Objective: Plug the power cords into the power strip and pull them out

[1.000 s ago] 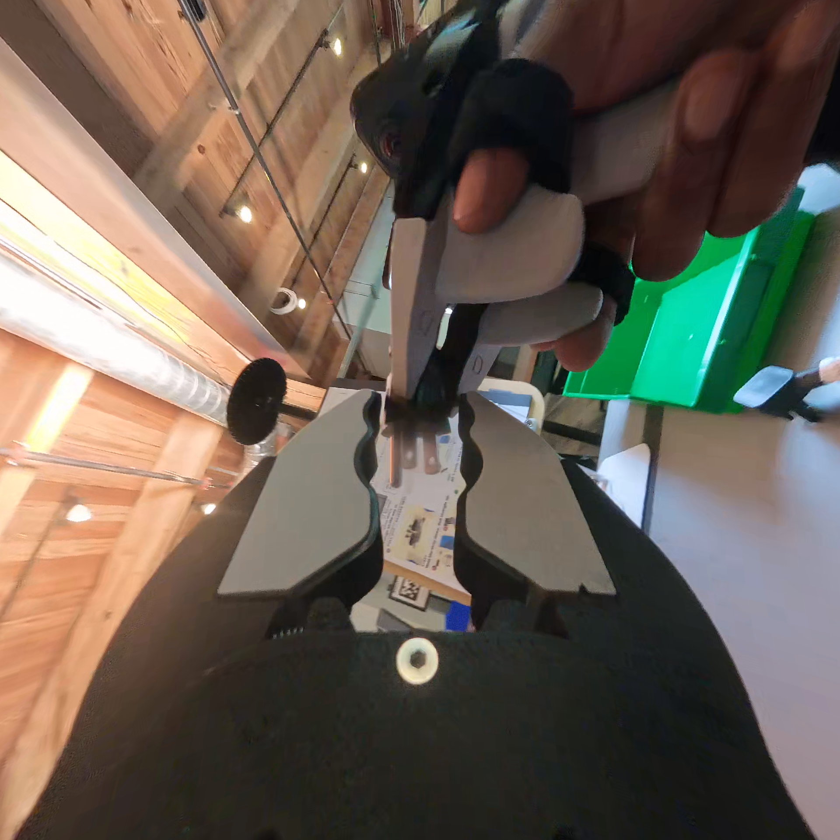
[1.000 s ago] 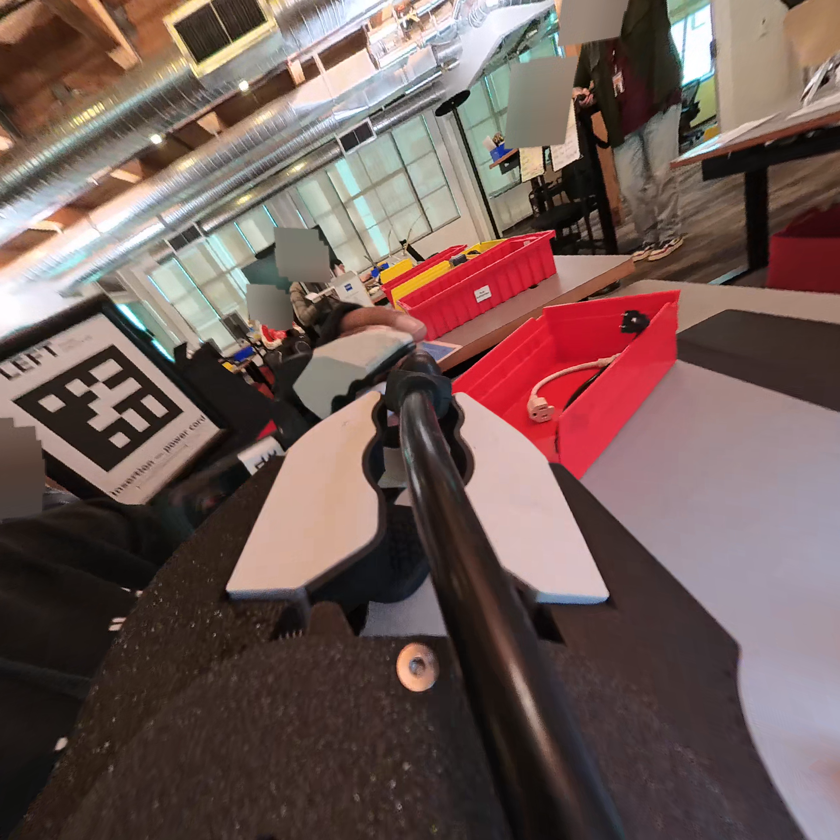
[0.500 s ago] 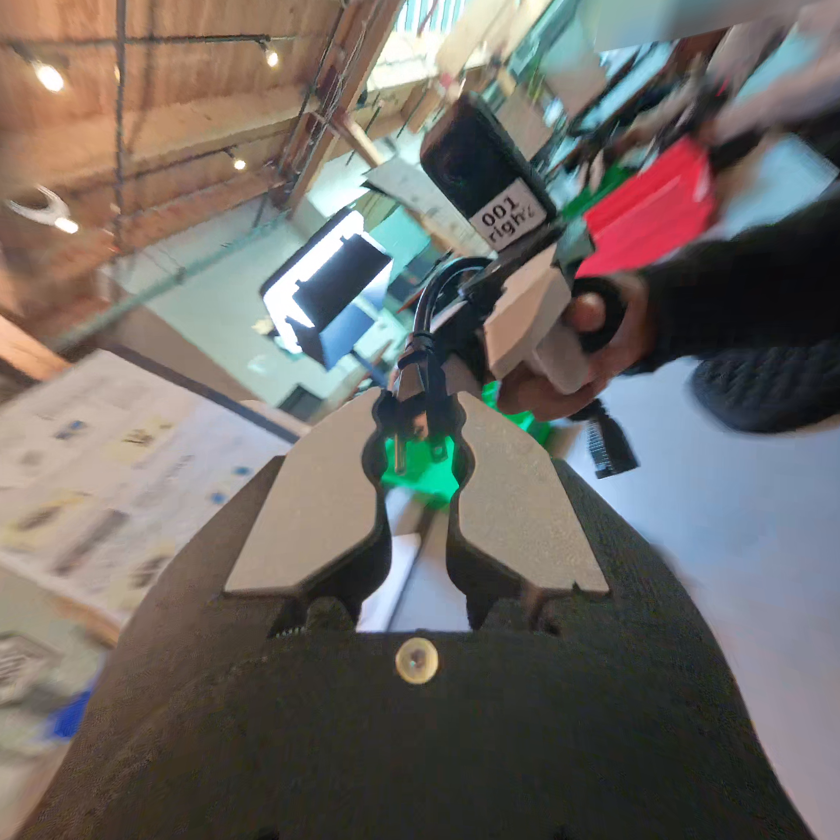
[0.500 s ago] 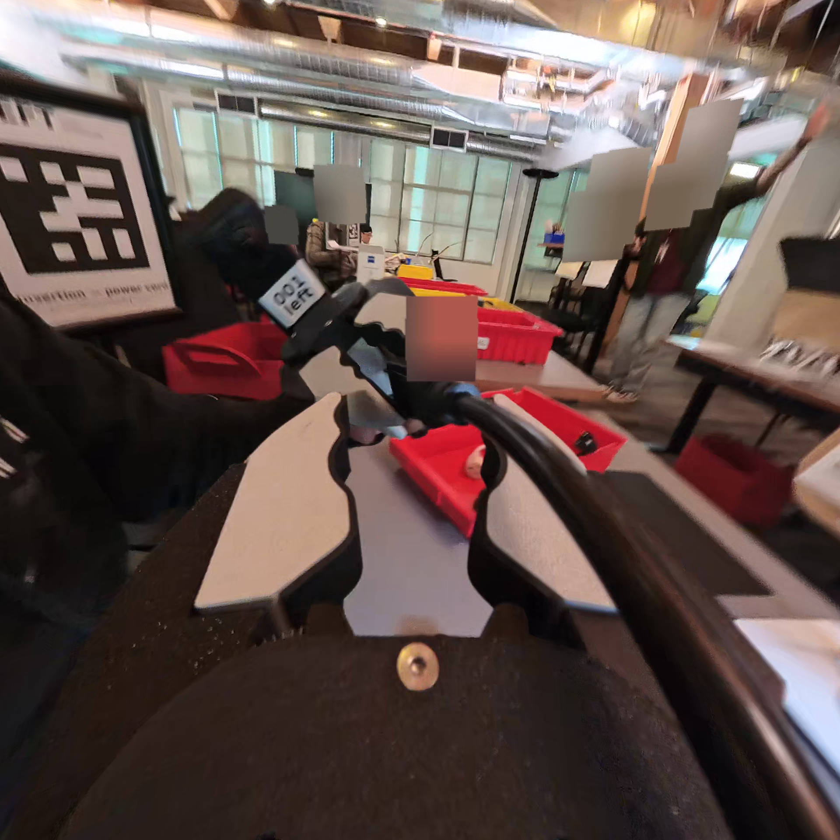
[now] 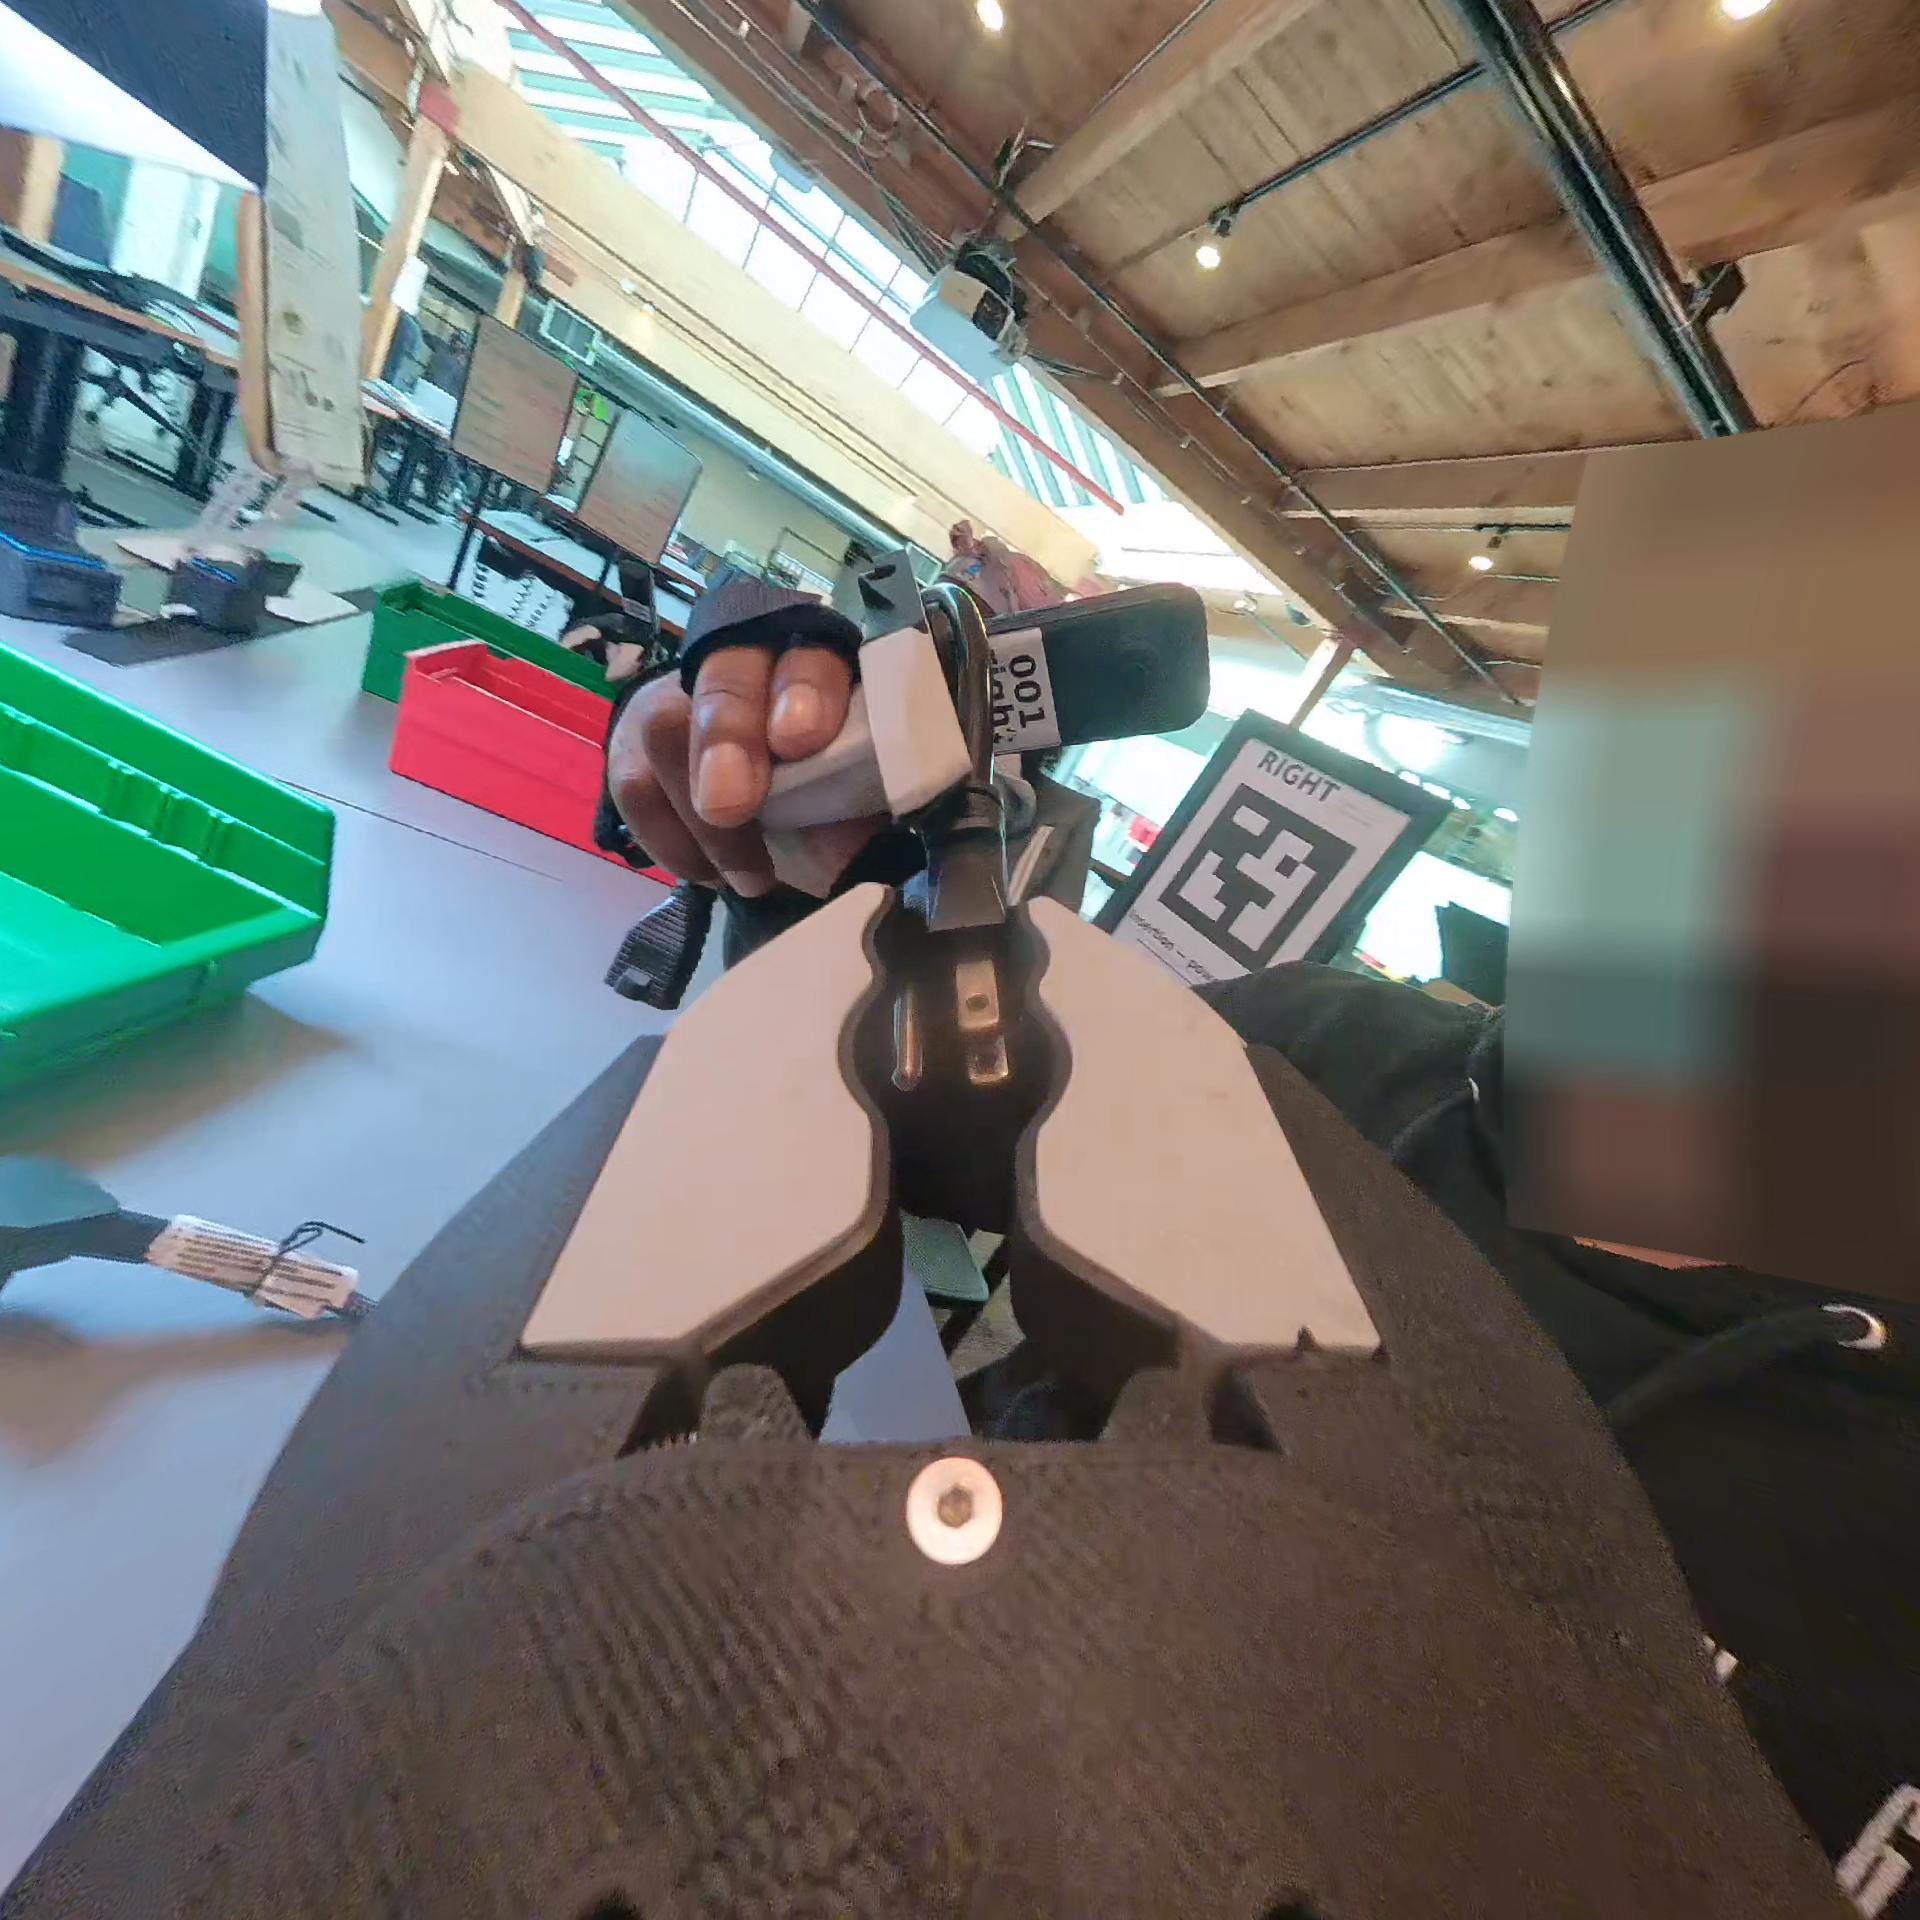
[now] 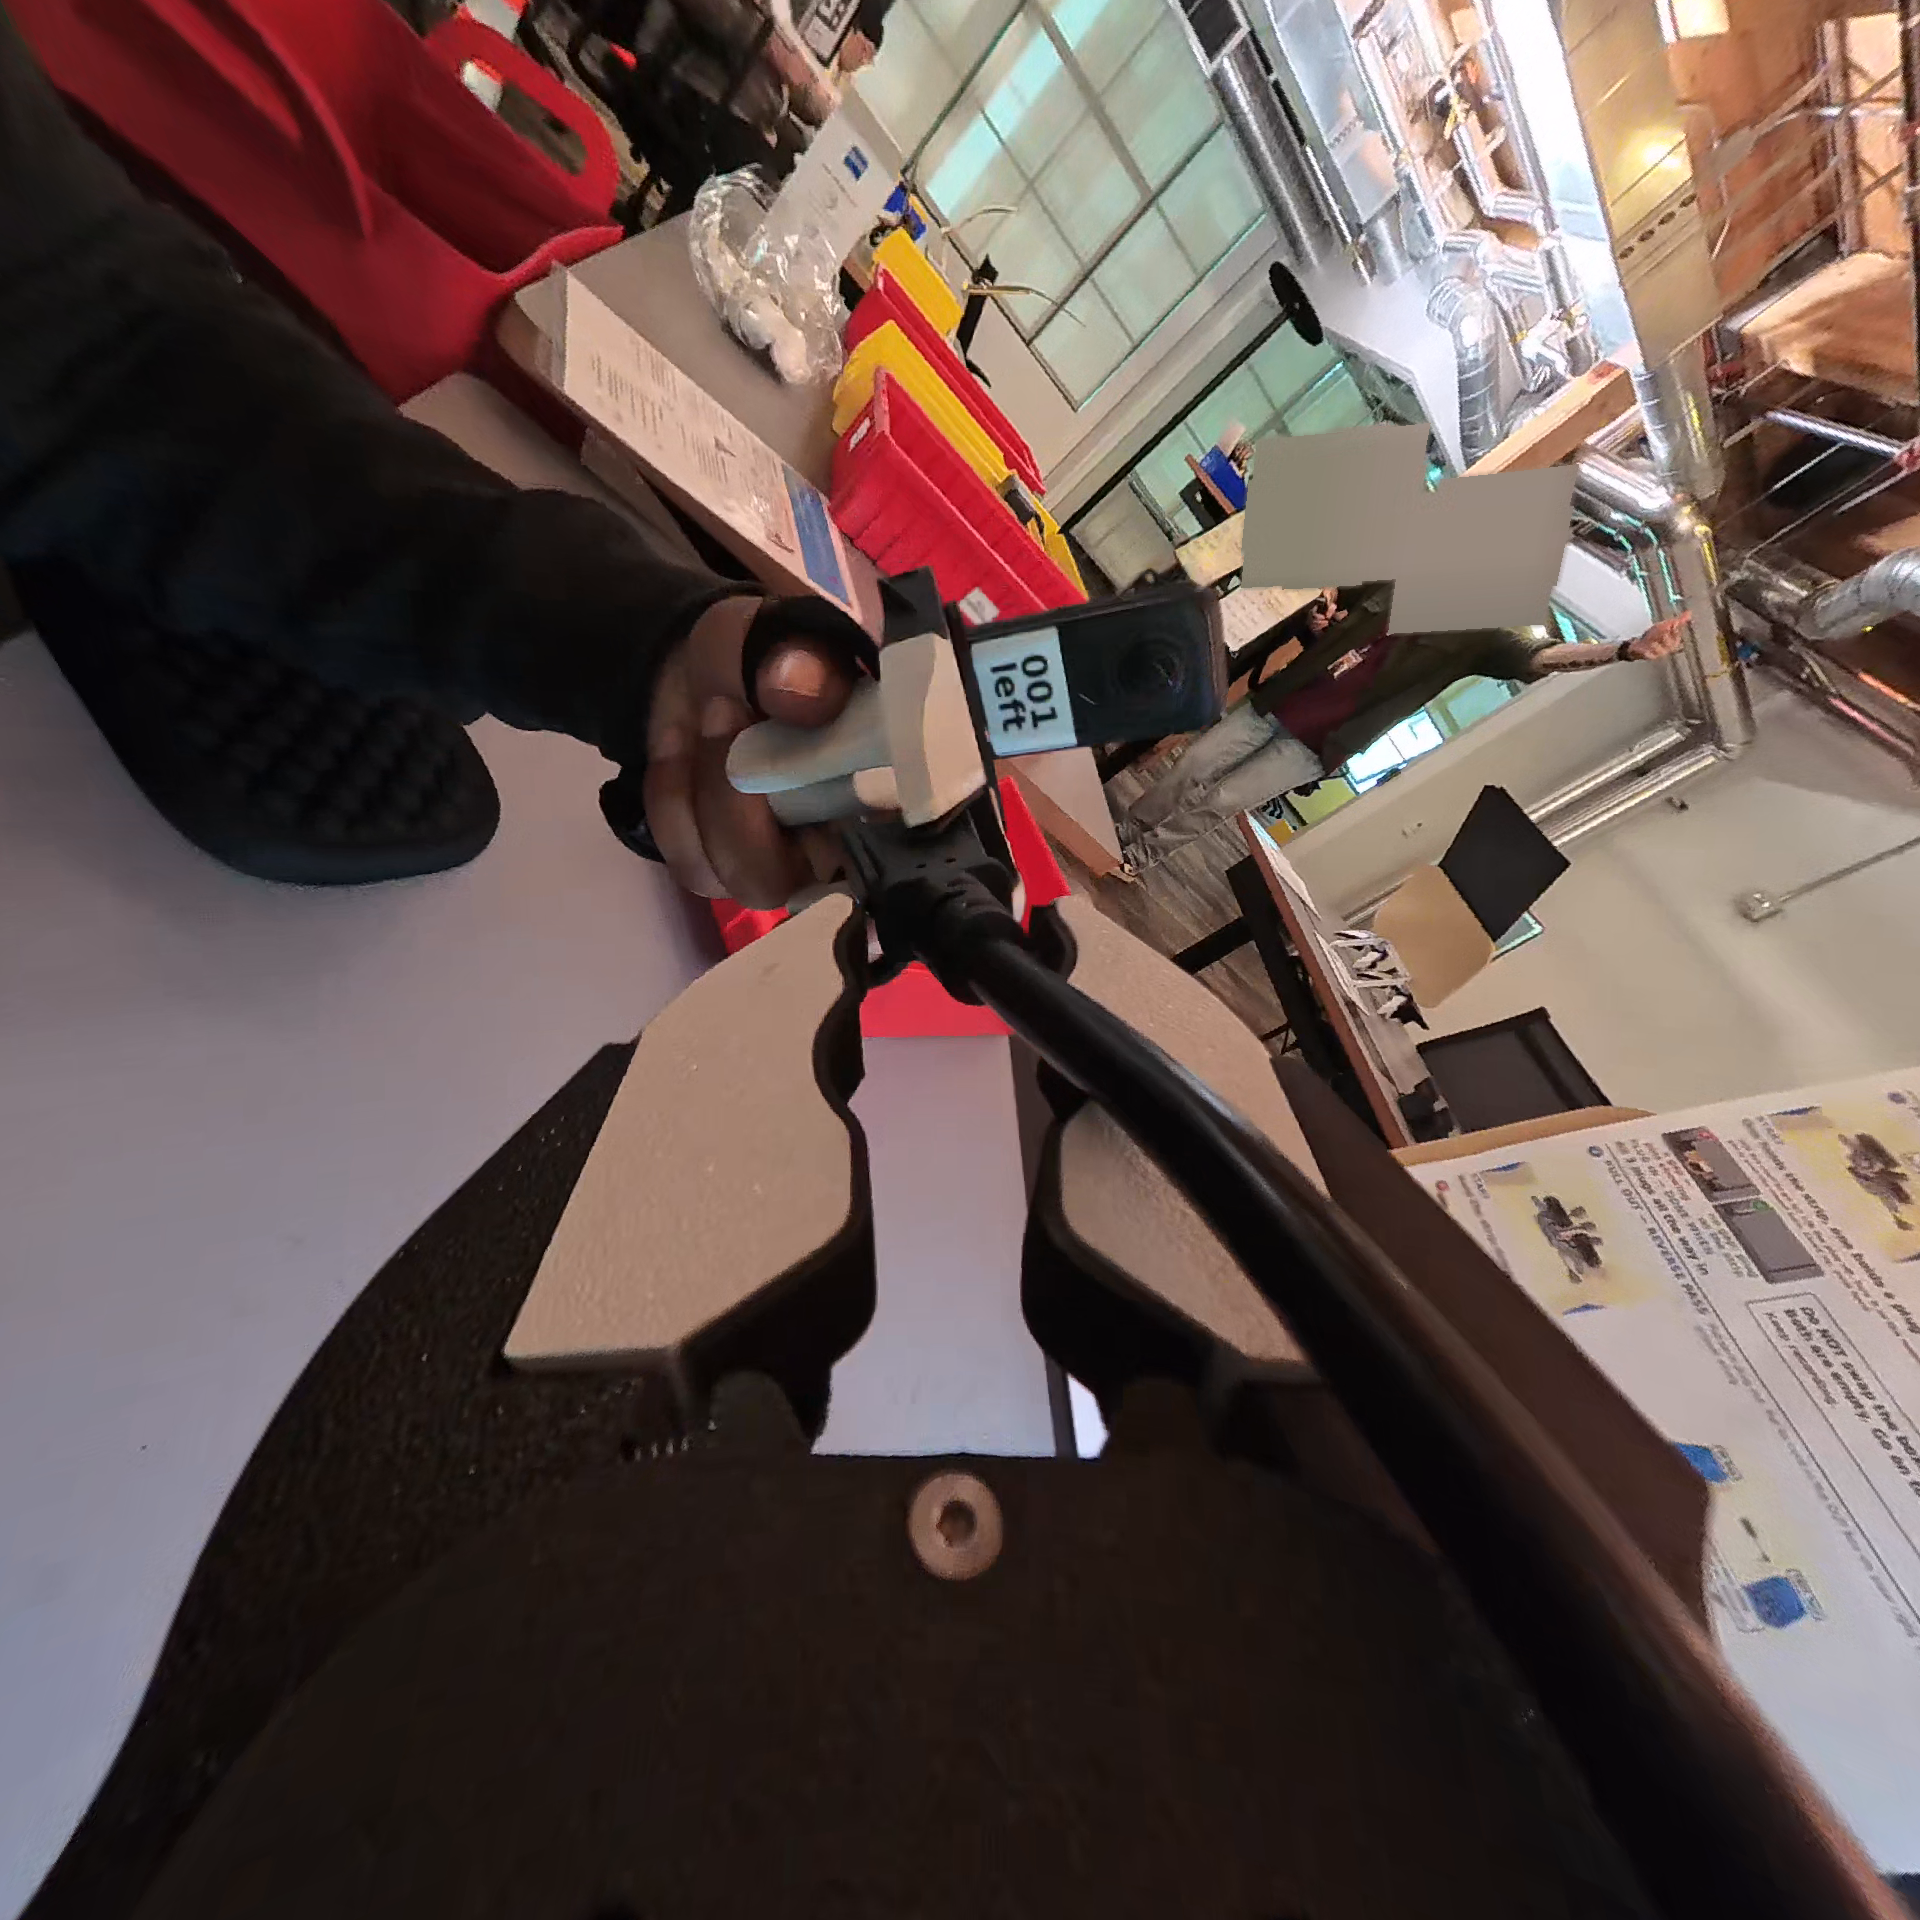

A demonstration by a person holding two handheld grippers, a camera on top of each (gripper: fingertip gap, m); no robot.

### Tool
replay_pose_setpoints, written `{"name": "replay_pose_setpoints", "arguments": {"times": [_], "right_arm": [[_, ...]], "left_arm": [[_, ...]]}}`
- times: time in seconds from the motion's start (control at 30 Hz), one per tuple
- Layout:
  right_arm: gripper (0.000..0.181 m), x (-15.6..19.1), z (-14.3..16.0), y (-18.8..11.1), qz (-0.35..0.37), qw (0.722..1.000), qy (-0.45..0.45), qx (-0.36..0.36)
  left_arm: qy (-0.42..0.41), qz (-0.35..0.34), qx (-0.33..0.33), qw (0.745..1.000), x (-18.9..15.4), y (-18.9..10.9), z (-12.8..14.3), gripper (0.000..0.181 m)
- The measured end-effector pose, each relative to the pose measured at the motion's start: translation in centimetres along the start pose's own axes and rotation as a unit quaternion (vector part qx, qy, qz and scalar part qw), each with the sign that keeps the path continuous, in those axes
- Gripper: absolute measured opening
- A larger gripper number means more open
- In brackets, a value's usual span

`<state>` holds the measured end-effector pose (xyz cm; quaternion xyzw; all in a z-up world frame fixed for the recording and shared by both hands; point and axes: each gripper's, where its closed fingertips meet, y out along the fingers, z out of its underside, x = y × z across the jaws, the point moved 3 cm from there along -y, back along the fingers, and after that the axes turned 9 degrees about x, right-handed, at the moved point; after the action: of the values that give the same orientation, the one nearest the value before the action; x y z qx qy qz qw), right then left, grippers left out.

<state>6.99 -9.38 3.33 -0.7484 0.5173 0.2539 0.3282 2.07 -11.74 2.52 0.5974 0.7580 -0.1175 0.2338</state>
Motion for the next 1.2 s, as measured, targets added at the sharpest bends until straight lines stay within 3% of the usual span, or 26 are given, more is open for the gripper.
{"name": "replay_pose_setpoints", "arguments": {"times": [0.13, 0.23, 0.27, 0.3, 0.37, 0.43, 0.47, 0.6, 0.7, 0.77, 0.9, 1.07, 1.2], "right_arm": [[0.024, 0.0, 1.2, 0.4, -0.016, 0.997, 0.054, 0.046], [0.021, -0.6, 2.7, 1.3, -0.007, 0.988, 0.114, 0.105], [0.018, -0.8, 3.2, 1.5, -0.004, 0.983, 0.138, 0.119], [0.000, -0.8, 3.5, 1.6, -0.011, 0.979, 0.161, 0.122], [0.002, -0.7, 3.4, 1.5, -0.039, 0.975, 0.200, 0.091], [0.000, -0.6, 4.0, 1.7, -0.040, 0.973, 0.202, 0.108], [0.000, -0.6, 4.2, 1.8, -0.033, 0.975, 0.188, 0.113], [0.008, -0.3, 4.3, 2.1, -0.025, 0.981, 0.154, 0.111], [0.040, -0.2, 3.7, 2.3, 0.000, 0.991, 0.093, 0.093], [0.047, 0.4, 3.5, 2.2, 0.005, 0.995, 0.035, 0.093], [0.049, 2.0, 3.0, 2.3, -0.010, 0.995, -0.044, 0.091], [0.041, 3.6, 1.6, 2.6, -0.038, 0.995, -0.061, 0.063], [0.033, 4.4, 0.9, 2.6, -0.065, 0.995, -0.043, 0.054]], "left_arm": [[-0.004, -0.016, -0.017, 1.000, 1.1, -0.4, -0.1, 0.019], [0.072, -0.091, -0.023, 0.993, 1.5, -1.4, -0.6, 0.029], [0.108, -0.124, -0.010, 0.986, 1.5, -1.7, -0.7, 0.033], [0.148, -0.160, 0.009, 0.976, 1.5, -2.0, -0.6, 0.034], [0.226, -0.239, 0.055, 0.943, 1.7, -2.5, -0.3, 0.042], [0.266, -0.290, 0.092, 0.915, 1.8, -2.7, 0.1, 0.025], [0.277, -0.308, 0.106, 0.904, 2.0, -2.6, 0.2, 0.025], [0.275, -0.316, 0.114, 0.901, 2.3, -2.9, 0.3, 0.024], [0.236, -0.285, 0.132, 0.920, 2.6, -2.8, 1.0, 0.024], [0.193, -0.240, 0.140, 0.941, 2.5, -2.5, 1.7, 0.024], [0.072, -0.116, 0.146, 0.980, 1.8, -2.4, 2.8, 0.024], [0.002, 0.008, 0.162, 0.987, 1.1, -2.1, 4.4, 0.024], [-0.014, 0.057, 0.150, 0.987, 0.8, -2.0, 4.8, 0.024]]}}
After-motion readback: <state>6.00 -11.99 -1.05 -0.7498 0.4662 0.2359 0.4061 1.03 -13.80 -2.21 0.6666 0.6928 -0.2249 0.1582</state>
